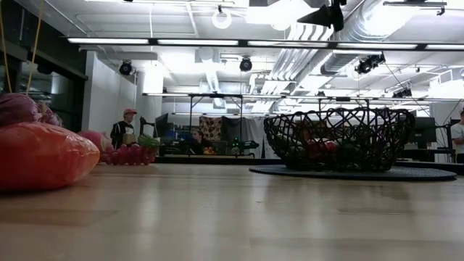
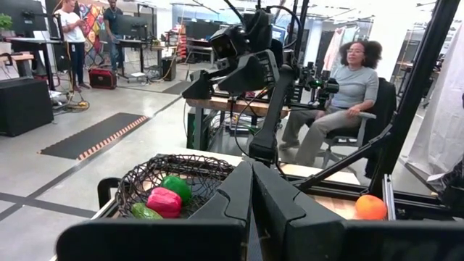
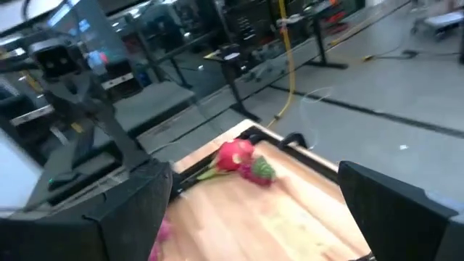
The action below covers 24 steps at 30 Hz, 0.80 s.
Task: Build produce basket
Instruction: Put the orange into the wire basket
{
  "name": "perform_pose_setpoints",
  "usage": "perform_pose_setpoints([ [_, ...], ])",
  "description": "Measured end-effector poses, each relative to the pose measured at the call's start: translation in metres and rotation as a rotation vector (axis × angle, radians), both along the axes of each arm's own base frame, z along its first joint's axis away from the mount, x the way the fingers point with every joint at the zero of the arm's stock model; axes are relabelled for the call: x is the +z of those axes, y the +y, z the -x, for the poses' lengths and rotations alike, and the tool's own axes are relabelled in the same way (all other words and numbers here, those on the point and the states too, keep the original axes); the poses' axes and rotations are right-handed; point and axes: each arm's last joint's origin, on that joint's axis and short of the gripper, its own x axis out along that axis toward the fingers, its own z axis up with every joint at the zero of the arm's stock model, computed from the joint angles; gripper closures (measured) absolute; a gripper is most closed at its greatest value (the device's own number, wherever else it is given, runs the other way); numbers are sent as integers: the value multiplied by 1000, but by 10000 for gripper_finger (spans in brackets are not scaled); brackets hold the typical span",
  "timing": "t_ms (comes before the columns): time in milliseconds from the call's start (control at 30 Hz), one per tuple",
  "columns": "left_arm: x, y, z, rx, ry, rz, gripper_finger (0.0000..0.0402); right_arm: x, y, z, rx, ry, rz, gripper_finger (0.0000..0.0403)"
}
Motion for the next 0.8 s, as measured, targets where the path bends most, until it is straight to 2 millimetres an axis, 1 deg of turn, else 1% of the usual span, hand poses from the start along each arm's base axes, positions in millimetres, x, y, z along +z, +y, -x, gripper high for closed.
perform_pose_setpoints([
  [100, 0, 0, 0, 0, 0, 0, 401, -3, 2, -5, -9, -14, -55, 20],
  [200, 0, 0, 0, 0, 0, 1, 401, -3, 2, -11, 70, -20, -49, 20],
  [267, 0, 0, 0, 2, 0, 1, 401, -1, 3, -15, 145, -54, -32, 20],
  [400, 0, 0, 0, 17, 0, 1, 401, 7, 8, -24, 364, -156, 22, 20],
  [467, 0, 1, 0, 19, -2, 9, 402, 8, 12, -27, 424, -171, 28, 23],
  [600, 0, 1, 0, 18, -2, 10, 401, 7, 16, -29, 457, -163, 30, 32],
  [800, 0, 1, 0, 26, -2, 10, 401, 7, 18, -29, 462, -164, 30, 45],
])
